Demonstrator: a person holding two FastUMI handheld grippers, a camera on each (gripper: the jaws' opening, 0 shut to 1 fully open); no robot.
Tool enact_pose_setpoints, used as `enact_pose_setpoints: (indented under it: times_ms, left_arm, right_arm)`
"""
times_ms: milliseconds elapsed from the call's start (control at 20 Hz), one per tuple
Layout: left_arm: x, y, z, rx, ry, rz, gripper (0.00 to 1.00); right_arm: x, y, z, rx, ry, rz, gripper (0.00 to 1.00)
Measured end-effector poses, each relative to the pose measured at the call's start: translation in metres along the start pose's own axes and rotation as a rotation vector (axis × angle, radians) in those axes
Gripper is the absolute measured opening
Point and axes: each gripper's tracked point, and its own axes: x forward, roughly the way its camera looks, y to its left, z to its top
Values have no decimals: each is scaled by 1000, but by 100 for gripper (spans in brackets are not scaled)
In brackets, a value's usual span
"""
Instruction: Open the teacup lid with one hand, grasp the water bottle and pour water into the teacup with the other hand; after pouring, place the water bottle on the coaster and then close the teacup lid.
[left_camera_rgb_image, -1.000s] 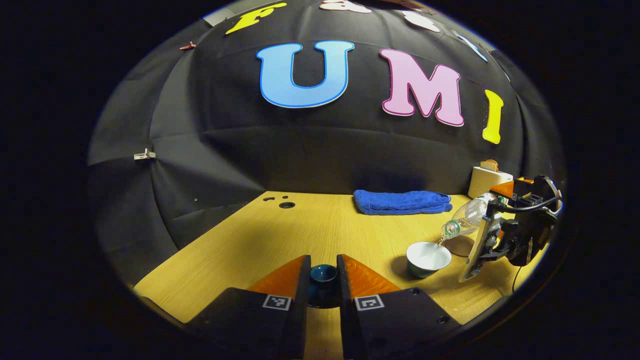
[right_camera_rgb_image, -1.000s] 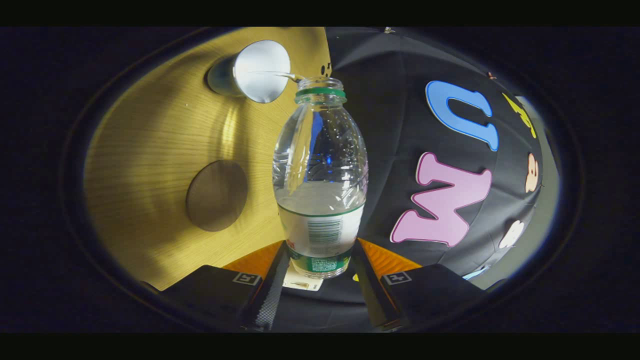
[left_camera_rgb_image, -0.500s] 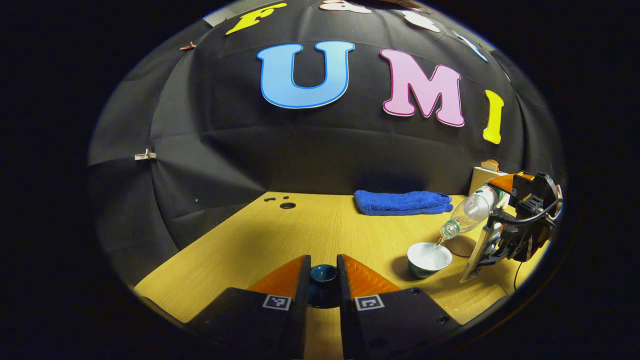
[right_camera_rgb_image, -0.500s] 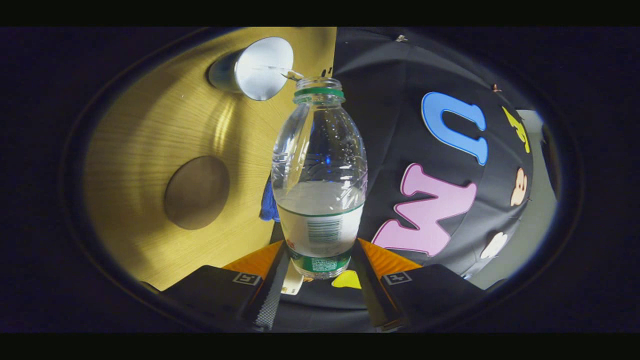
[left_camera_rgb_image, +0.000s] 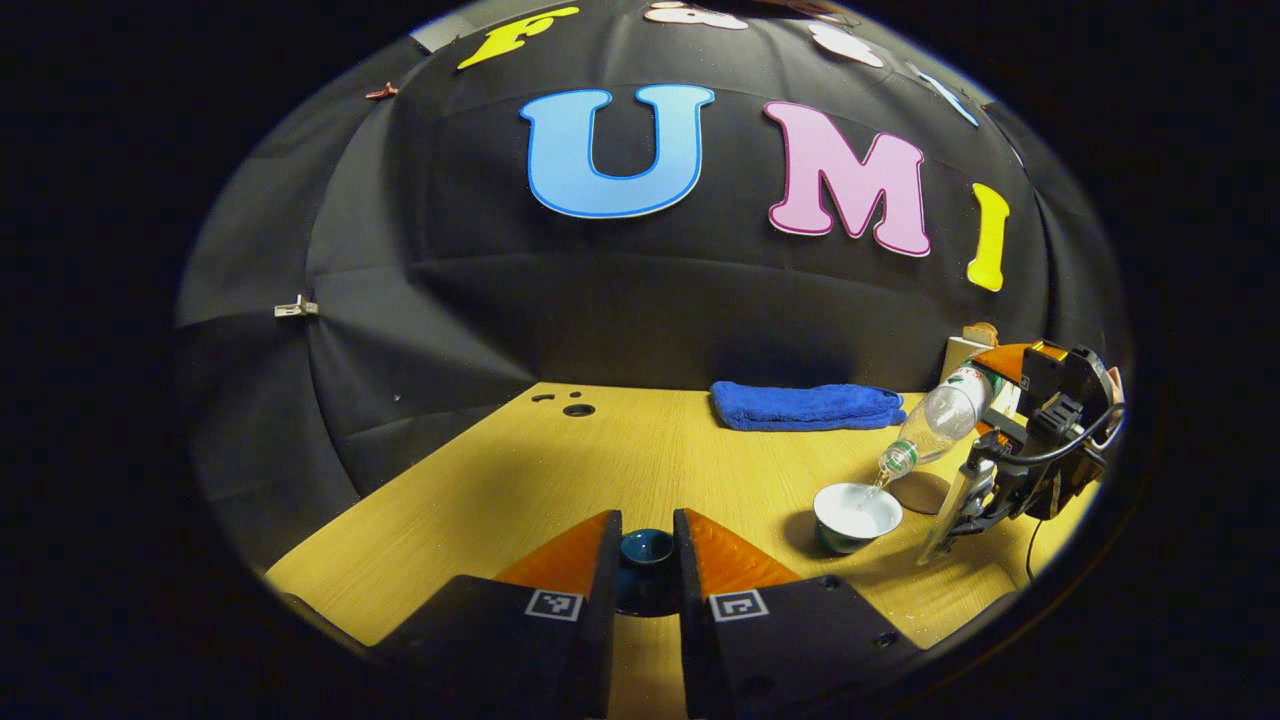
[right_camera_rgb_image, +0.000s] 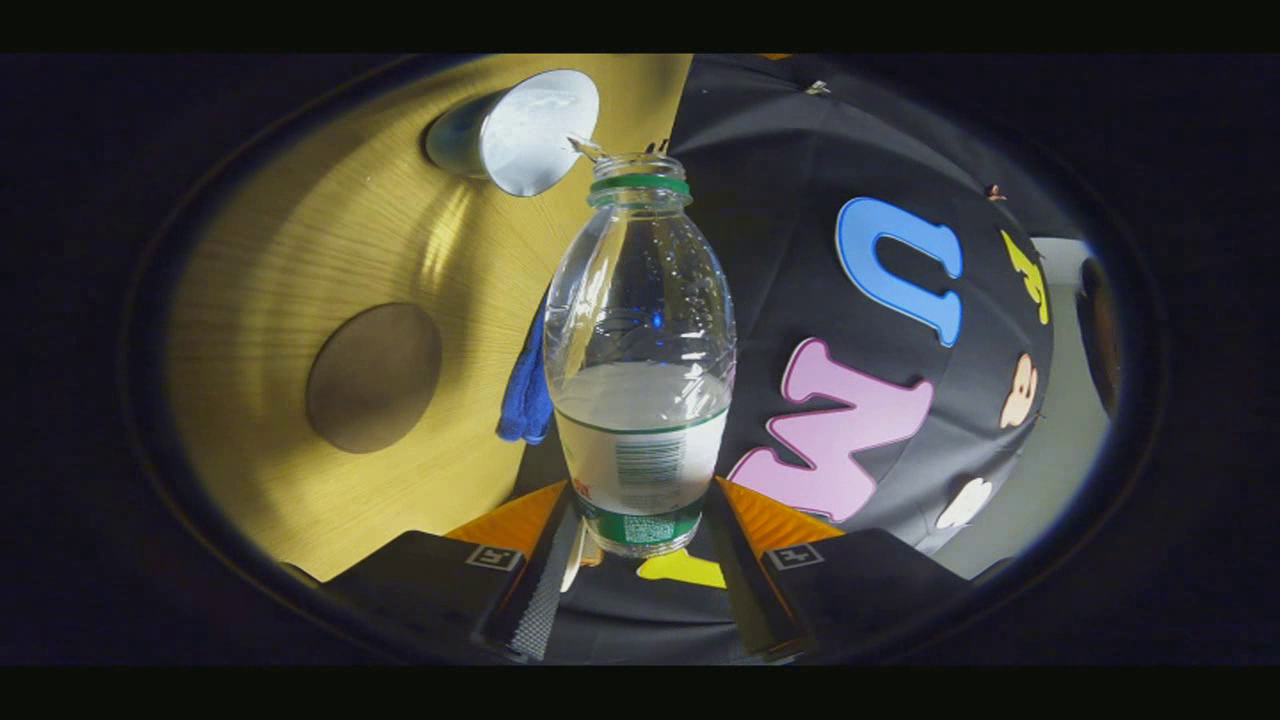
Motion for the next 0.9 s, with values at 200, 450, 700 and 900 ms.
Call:
enact_pose_setpoints:
  times_ms: [200,450,700,900]
  left_arm:
    - [-4,3,-1,-5,3,6,31]
    - [-8,5,0,-14,1,11,31]
    - [-9,7,-3,-32,9,12,32]
    - [-11,9,-4,-35,8,14,31]
  right_arm:
    - [3,-10,2,-50,-34,-61,73]
    - [7,-19,5,-94,-56,-110,73]
    - [7,-32,7,-144,-66,-189,70]
    - [8,-49,10,-183,-103,-258,73]
